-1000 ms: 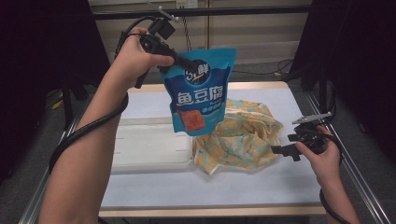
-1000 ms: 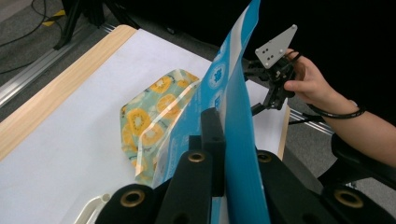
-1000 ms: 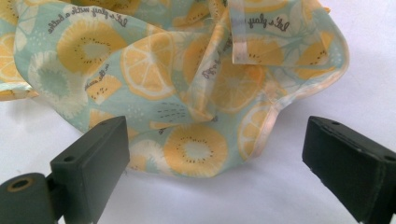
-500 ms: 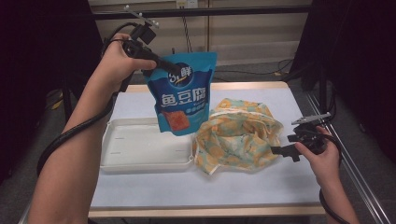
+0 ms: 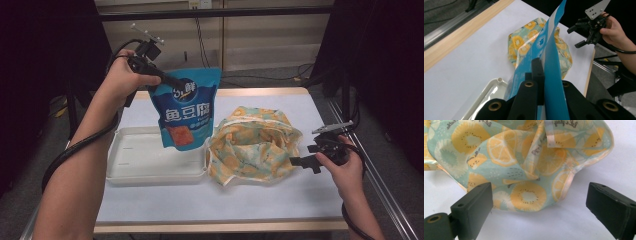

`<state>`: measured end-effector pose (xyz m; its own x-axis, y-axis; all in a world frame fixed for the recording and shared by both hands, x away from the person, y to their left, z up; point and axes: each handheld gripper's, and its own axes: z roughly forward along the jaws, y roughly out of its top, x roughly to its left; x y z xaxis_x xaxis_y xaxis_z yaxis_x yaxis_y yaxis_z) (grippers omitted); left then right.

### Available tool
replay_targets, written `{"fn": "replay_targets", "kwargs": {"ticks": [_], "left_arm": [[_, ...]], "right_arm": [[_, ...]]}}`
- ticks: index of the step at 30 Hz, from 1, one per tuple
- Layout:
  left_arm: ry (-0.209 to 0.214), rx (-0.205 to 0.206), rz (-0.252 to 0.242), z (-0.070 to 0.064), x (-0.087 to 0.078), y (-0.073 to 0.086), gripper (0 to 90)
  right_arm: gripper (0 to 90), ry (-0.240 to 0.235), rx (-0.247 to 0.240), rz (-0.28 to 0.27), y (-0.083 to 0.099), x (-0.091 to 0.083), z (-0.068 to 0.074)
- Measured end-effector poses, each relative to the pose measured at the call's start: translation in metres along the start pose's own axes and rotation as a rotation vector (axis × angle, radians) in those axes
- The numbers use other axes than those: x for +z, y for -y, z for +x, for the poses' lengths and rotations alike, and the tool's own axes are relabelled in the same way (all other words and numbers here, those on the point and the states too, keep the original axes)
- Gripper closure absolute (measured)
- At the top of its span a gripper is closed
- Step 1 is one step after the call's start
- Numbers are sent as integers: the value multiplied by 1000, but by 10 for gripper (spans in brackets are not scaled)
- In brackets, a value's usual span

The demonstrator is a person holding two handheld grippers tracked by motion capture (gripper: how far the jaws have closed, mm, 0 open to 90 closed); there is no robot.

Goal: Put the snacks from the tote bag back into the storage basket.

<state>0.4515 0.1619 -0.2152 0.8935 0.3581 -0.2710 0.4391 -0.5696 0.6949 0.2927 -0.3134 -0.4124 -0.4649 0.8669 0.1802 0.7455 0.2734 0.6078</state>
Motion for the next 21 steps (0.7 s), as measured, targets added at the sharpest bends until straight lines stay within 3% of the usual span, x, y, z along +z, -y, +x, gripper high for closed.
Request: {"fn": "replay_targets", "kwargs": {"ticks": [7,11,21], "left_arm": [[-3,-18,0,7,-3,7,900],[-5,-40,-2,14,0,14,900],[-2,-51,1,28,8,26,900]], "right_arm": [[66,3,1,0,0,0,0],[66,1,-1,3,0,0,0],[66,0,0,5,0,2,1]]}}
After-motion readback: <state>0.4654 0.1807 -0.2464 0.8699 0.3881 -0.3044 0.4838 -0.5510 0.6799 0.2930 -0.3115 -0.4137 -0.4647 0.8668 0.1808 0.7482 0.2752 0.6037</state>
